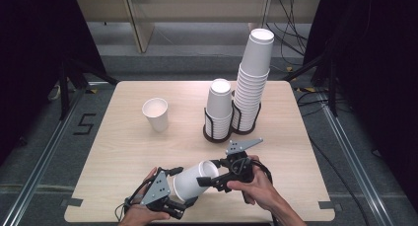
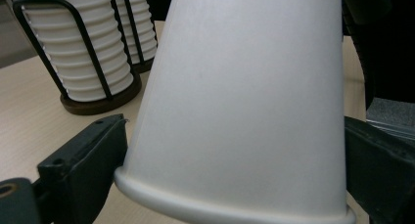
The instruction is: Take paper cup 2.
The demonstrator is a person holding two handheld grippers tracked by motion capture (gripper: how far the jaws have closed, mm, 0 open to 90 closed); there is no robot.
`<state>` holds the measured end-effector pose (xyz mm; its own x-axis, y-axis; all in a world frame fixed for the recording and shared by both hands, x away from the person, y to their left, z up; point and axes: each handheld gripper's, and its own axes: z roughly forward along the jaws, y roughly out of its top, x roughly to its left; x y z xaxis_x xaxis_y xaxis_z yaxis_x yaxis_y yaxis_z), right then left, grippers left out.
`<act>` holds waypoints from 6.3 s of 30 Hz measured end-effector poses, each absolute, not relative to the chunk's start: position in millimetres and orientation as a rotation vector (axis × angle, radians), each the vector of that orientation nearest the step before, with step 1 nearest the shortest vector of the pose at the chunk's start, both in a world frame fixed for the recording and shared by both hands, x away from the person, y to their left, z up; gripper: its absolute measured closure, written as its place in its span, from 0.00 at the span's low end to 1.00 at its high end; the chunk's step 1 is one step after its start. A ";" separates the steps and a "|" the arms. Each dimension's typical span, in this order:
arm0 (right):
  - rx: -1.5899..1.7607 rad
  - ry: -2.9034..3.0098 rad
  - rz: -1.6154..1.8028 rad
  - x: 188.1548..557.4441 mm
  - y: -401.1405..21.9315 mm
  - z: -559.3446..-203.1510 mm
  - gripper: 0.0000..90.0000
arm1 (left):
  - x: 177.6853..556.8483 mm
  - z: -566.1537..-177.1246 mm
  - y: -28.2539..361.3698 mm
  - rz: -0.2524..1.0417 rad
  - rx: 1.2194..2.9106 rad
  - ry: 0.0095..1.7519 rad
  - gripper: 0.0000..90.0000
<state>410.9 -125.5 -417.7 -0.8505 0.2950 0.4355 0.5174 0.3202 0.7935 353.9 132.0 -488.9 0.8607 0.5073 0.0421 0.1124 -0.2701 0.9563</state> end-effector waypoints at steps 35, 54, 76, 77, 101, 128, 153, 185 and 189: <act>-0.768 -2.245 -1.585 415.6 -131.3 -418.6 0.27 | 354.9 -482.7 135.3 0.450 1.810 0.425 0.09; -0.478 -2.800 -1.372 402.9 -126.2 -400.9 0.20 | 351.9 -478.6 133.8 0.487 2.057 0.362 0.11; -0.053 -3.159 -0.892 379.8 -94.3 -415.5 0.22 | 346.1 -477.1 125.8 0.476 2.213 0.248 0.11; -0.032 -3.161 -0.891 379.7 -93.1 -416.5 0.22 | 345.9 -476.9 125.9 0.479 2.215 0.244 0.11; 0.002 -3.063 -0.985 387.0 -103.4 -419.9 0.28 | 359.1 -476.3 147.4 0.247 1.861 0.320 0.02; -0.085 -2.879 -1.228 397.8 -117.6 -422.5 0.28 | 360.2 -468.3 152.0 0.169 1.666 0.376 0.07; -0.055 -3.074 -1.135 387.5 -107.4 -422.9 0.18 | 356.5 -462.6 147.3 0.205 1.767 0.430 0.11; -0.112 -2.915 -1.348 388.4 -100.4 -438.3 0.20 | 354.0 -461.2 142.1 0.194 1.608 0.478 0.09; -0.096 -2.957 -1.322 385.8 -96.8 -437.8 0.21 | 352.7 -460.8 140.7 0.204 1.635 0.489 0.09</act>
<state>385.8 -96.8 -437.8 -0.9934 0.0944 -0.0658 0.0140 0.6662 0.7456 352.7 140.7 -460.8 0.8912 0.4275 -0.1519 0.1930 -0.0542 0.9797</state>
